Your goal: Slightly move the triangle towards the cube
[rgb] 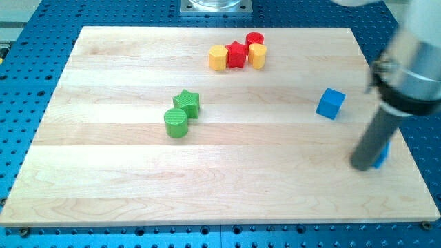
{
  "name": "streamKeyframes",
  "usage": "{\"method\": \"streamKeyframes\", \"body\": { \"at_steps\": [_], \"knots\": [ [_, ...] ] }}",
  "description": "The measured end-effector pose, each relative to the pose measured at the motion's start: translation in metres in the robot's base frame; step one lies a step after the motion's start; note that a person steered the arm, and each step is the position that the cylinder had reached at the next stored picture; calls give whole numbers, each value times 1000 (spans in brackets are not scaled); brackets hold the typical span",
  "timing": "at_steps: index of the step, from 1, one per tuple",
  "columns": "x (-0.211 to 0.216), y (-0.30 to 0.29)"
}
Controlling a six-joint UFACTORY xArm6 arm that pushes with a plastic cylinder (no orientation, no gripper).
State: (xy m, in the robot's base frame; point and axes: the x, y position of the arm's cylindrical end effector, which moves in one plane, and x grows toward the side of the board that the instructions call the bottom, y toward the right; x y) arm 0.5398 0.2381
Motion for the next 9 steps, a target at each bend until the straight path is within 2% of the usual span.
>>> {"method": "streamKeyframes", "body": {
  "at_steps": [1, 2, 3, 4, 5, 6, 8, 9],
  "knots": [
    [-1, 16],
    [16, 1],
    [45, 37],
    [40, 66],
    [24, 33],
    [22, 26],
    [11, 77],
    [8, 14]
  ]
}}
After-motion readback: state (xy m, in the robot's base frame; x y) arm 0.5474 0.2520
